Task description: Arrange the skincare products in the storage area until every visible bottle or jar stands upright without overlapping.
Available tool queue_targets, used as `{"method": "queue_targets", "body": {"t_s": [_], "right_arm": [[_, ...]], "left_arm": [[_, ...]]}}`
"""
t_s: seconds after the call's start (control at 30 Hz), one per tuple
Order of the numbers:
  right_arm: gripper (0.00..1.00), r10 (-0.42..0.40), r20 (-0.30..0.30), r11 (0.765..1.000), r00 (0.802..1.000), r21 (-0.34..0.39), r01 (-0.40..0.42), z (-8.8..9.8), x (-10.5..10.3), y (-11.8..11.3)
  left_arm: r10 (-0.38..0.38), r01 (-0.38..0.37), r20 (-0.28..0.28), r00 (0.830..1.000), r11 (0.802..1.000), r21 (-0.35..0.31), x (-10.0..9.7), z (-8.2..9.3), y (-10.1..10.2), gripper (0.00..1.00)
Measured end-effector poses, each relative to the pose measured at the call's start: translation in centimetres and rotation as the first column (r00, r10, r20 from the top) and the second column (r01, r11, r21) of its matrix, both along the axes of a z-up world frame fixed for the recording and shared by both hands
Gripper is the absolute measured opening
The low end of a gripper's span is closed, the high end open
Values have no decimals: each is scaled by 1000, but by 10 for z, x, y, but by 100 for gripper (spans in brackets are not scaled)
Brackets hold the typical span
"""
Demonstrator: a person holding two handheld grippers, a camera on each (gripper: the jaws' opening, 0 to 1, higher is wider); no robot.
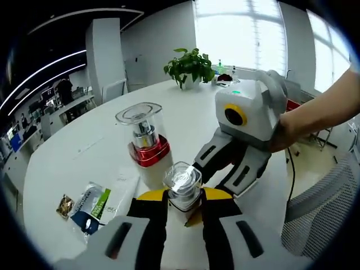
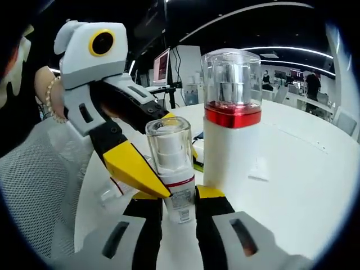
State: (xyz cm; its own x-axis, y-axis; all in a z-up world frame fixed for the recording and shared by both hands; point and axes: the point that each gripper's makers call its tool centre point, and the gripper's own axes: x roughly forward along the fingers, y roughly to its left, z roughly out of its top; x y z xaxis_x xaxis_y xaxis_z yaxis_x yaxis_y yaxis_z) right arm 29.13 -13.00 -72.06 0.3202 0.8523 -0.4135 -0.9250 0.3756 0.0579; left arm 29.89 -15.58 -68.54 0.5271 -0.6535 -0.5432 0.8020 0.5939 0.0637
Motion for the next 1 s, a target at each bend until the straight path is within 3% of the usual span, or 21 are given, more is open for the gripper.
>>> {"method": "queue_targets", "body": {"t_s": [0.4, 0.67, 1.0], "right_arm": [[22, -22, -28, 1000, 999, 0, 22, -2, 0, -3], [28, -70, -57, 997, 996, -38, 68, -13, -5, -23], [29, -145, -98, 989, 985, -21, 143, -16, -16, -41]], "left_arm": [[-12, 11, 19, 1000, 1000, 11, 0, 1, 0, 23], [-20, 19, 32, 999, 1000, 23, 1, 0, 0, 24], [-17, 16, 19, 1000, 999, 30, -1, -3, 3, 28]]}}
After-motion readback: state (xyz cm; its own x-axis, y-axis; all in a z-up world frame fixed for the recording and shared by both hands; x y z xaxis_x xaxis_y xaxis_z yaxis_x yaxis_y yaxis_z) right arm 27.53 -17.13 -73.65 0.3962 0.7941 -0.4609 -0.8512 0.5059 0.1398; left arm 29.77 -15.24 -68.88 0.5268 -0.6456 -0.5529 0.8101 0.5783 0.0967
